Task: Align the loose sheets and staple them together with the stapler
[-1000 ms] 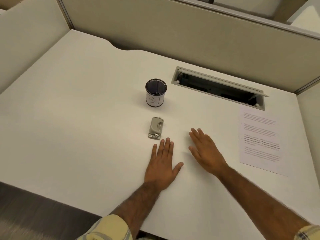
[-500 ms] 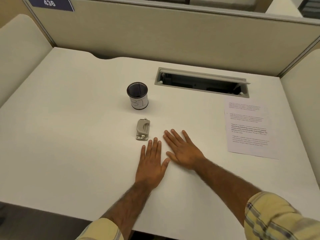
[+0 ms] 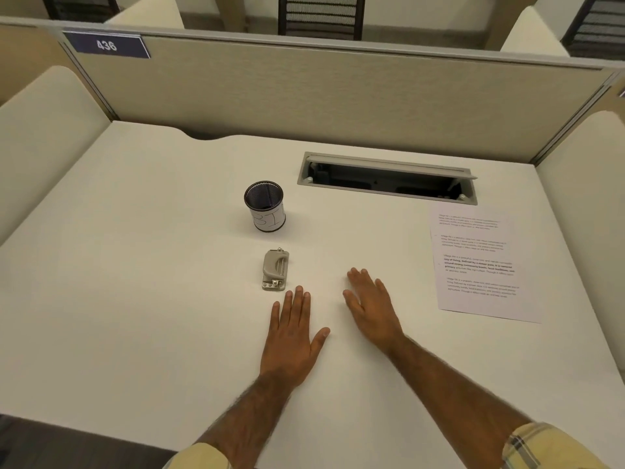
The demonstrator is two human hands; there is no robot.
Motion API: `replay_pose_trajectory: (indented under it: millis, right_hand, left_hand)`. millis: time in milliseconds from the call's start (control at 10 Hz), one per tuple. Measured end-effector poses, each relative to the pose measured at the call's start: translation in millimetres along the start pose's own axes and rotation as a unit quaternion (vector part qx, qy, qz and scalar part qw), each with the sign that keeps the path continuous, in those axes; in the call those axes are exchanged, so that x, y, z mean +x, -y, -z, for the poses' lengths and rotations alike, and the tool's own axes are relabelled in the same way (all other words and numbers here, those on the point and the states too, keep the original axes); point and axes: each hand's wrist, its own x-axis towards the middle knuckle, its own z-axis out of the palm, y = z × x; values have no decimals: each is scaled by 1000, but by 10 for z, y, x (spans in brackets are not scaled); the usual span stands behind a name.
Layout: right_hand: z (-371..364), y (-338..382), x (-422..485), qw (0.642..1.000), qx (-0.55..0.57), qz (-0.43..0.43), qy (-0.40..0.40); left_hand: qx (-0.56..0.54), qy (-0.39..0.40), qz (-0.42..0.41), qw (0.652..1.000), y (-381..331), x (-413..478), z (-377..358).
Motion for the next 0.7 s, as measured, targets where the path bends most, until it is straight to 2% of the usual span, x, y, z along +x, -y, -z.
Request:
replay_pose_trajectory:
  millis: [100,200,300,500,600,700]
  right_hand:
    - [146,140,-17,947,292,-119,-61]
    - [373,174,18,712,661,-234,-31]
    - [448,84,16,654,713,-254,-8]
    - [476,-33,-100,751,612,-245,-49]
    - [539,0,-106,813,526,-235,-81]
    - [558,17,-147,855,459,-223,-89]
  left_hand:
    - [-11,-4,1,1000,-8,-1,4]
    - [-13,-7,3,1000,-21,-37,-2]
    - [-10,-3,4,1000,-47,-64,21]
    - [-7,9,-4,1000,-99,-162,115]
    - [3,-14,-24,1000,-122,-168,230]
    - [7,-57,-35,998,-175,-153,297]
